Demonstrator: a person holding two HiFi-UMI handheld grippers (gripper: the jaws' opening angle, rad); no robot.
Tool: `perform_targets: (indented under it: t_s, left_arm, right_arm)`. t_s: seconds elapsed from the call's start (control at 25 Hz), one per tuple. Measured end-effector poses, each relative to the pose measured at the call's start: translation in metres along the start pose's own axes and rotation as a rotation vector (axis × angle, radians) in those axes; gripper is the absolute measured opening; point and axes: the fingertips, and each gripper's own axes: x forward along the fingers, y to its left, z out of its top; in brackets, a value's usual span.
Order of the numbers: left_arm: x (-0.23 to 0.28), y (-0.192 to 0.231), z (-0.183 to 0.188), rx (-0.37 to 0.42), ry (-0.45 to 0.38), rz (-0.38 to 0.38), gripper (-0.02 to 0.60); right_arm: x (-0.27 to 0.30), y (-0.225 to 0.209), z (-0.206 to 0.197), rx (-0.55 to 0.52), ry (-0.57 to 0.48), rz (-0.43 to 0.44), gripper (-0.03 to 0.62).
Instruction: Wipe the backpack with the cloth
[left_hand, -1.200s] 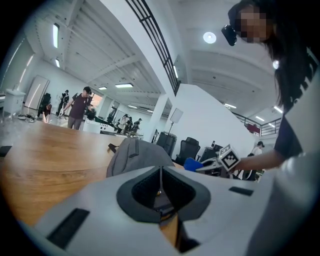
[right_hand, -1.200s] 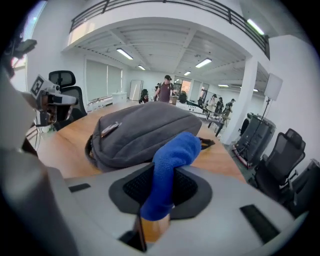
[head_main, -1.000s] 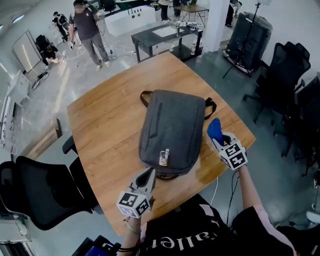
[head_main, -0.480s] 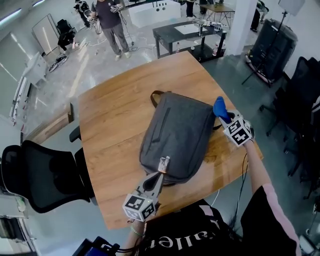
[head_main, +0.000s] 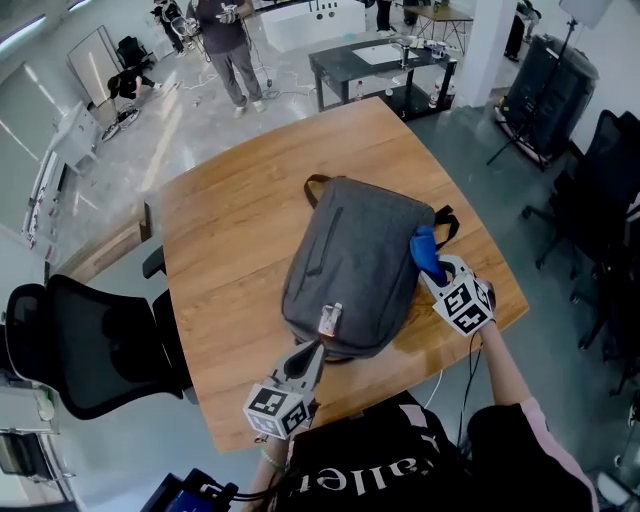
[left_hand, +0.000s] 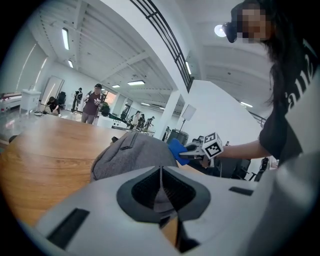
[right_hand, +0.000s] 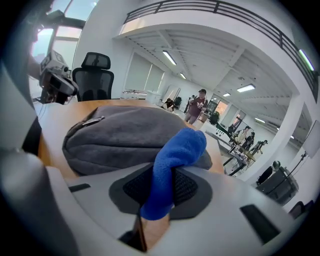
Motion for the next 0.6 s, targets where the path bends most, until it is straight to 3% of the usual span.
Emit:
perform_targets:
  t_s: [0.6]
  left_arm:
    - [-0.027,-0.003,-0.017,0.008,0.036,-0.070,0.002]
  right_arm:
    - [-0.059,0.205,0.019,-0.040,-0.042,0.244,0.086]
